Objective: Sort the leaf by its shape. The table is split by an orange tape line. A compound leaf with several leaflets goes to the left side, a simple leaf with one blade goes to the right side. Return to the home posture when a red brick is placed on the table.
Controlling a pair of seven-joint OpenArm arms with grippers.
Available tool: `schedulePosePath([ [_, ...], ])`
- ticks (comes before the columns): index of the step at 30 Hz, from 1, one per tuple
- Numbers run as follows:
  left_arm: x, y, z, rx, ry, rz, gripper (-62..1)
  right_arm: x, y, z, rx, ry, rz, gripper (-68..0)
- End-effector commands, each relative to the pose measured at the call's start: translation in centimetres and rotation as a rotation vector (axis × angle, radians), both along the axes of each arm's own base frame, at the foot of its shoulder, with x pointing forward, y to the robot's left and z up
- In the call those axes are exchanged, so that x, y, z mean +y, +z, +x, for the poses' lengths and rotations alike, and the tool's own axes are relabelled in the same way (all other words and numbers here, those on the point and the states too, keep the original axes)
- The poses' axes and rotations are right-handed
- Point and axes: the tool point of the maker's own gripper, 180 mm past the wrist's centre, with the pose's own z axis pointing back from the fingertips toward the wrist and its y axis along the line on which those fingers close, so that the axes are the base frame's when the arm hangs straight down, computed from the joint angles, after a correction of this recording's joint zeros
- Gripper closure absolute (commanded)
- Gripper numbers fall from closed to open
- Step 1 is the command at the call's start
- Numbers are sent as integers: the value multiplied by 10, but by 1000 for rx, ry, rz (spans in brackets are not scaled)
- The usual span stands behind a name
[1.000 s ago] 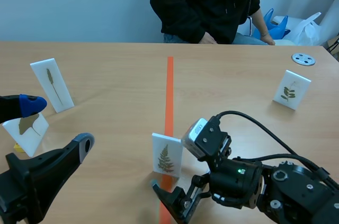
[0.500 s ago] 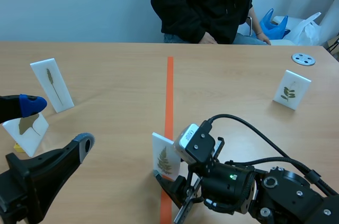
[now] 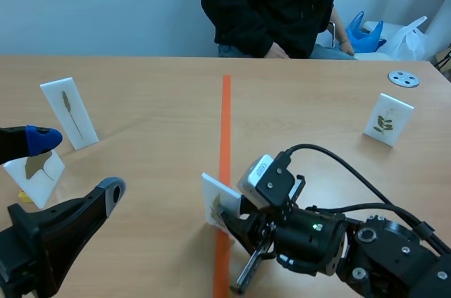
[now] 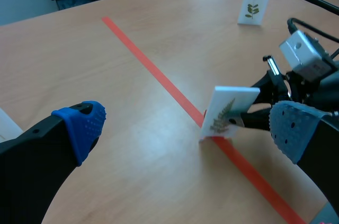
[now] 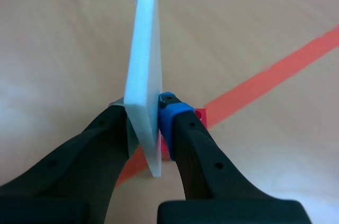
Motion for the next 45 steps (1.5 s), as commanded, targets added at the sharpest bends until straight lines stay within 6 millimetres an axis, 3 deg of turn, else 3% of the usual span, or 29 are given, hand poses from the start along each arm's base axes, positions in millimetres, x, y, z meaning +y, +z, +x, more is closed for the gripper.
schedulePosePath([
  [1, -1, 5, 1, -16, 2, -16, -623, -7, 27, 17, -73, -1, 30, -14],
  [8, -1, 5, 1, -16, 2, -16, -623, -51, 69, 33, -159, -79, 40, -15],
  [13, -1, 5, 1, -16, 2, -16, -623, -100, 94, 51, -189, -223, 91, -15],
  [20, -1, 5, 1, -16, 2, -16, -623, -169, 113, 79, -224, -449, 75, -15],
  [28, -1, 5, 1, -16, 2, -16, -623, -213, 93, 111, -176, -612, 66, -15],
  [34, -1, 5, 1, -16, 2, -16, -623, -245, 66, 133, -119, -752, 60, -15],
  [45, -1, 5, 1, -16, 2, -16, -623, -275, 14, 135, -1, -945, 31, -13],
])
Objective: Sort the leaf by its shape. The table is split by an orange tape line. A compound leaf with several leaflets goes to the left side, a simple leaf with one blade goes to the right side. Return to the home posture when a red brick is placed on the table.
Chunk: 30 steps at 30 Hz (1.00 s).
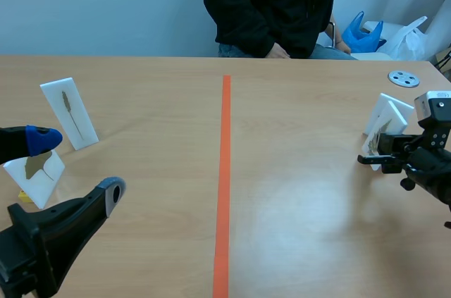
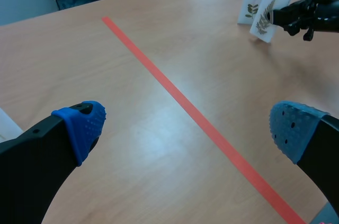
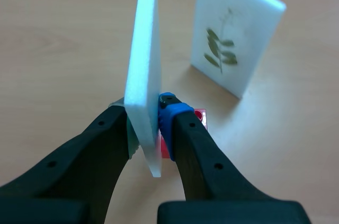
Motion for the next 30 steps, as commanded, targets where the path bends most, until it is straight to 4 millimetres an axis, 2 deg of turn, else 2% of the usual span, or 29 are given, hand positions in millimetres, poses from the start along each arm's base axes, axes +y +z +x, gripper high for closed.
schedulePosePath([
  [1, -1, 5, 1, -16, 2, -16, -623, -7, 18, 10, -54, -7, -20, -13],
  [4, -1, 5, 1, -16, 2, -16, -623, -10, 8, 4, -28, -26, -22, -14],
  [6, -1, 5, 1, -16, 2, -17, -623, -10, 6, 3, -24, -27, -21, -56],
  [9, -1, 5, 1, -16, 2, -17, -623, -11, 7, 3, -28, -27, -22, -160],
  [13, -1, 5, 2, -16, 2, -17, -623, -11, 18, 6, -89, -28, -20, -368],
  [20, -1, 5, 2, -16, 2, -17, -623, -15, 52, 13, -211, -12, -48, -569],
  [25, -1, 5, 2, -16, 2, -17, -623, -19, 84, 1, -273, 6, -85, -645],
  [30, -1, 5, 2, -16, 2, -17, -623, -16, 101, -27, -253, 44, -120, -668],
])
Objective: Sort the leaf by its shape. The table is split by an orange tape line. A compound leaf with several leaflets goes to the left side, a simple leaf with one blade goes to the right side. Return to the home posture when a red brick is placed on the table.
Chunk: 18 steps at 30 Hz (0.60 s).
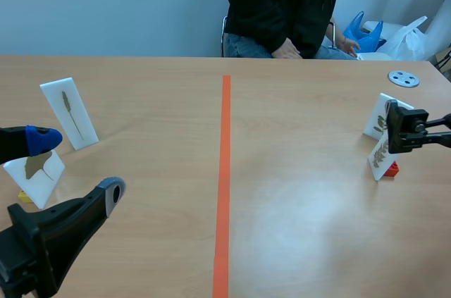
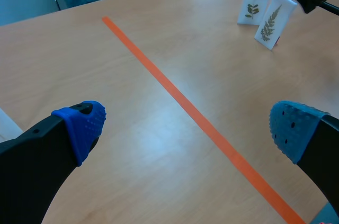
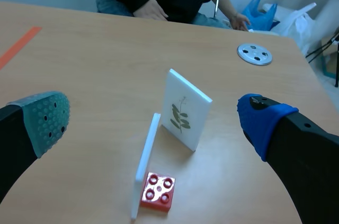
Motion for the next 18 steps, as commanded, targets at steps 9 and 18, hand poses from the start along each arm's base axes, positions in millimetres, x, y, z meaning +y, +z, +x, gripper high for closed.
schedulePosePath([
  [9, -1, 5, 1, -16, 1, -17, -623, 56, 23, -67, 61, 209, -48, -667],
  [18, -1, 5, 1, -16, 1, -17, -623, 120, 41, -114, 136, 411, -56, -667],
])
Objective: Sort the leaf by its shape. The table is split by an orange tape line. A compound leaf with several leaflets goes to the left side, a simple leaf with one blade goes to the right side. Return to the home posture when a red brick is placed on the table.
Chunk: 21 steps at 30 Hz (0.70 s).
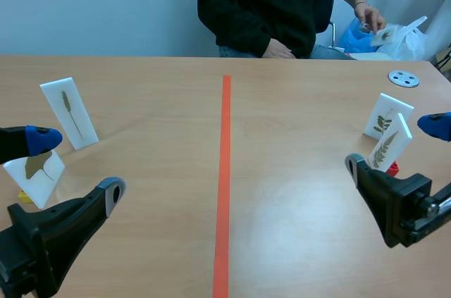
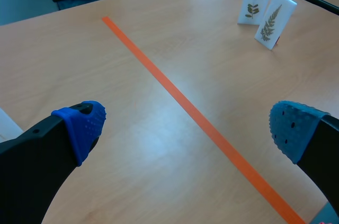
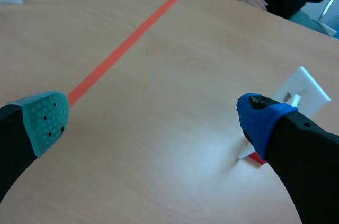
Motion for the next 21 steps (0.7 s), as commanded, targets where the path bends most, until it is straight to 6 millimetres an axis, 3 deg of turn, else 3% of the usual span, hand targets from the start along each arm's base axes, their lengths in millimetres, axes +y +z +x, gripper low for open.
schedulePosePath([
  [1, -1, 5, 1, -16, 2, -17, -623, 9, 3, -3, 0, 31, 19, -667],
  [11, -1, 5, 1, -16, 2, -16, -623, 49, -3, -19, 44, 129, 96, -667],
  [21, -1, 5, 1, -15, 2, -16, -623, 52, -3, -20, 47, 134, 100, -667],
])
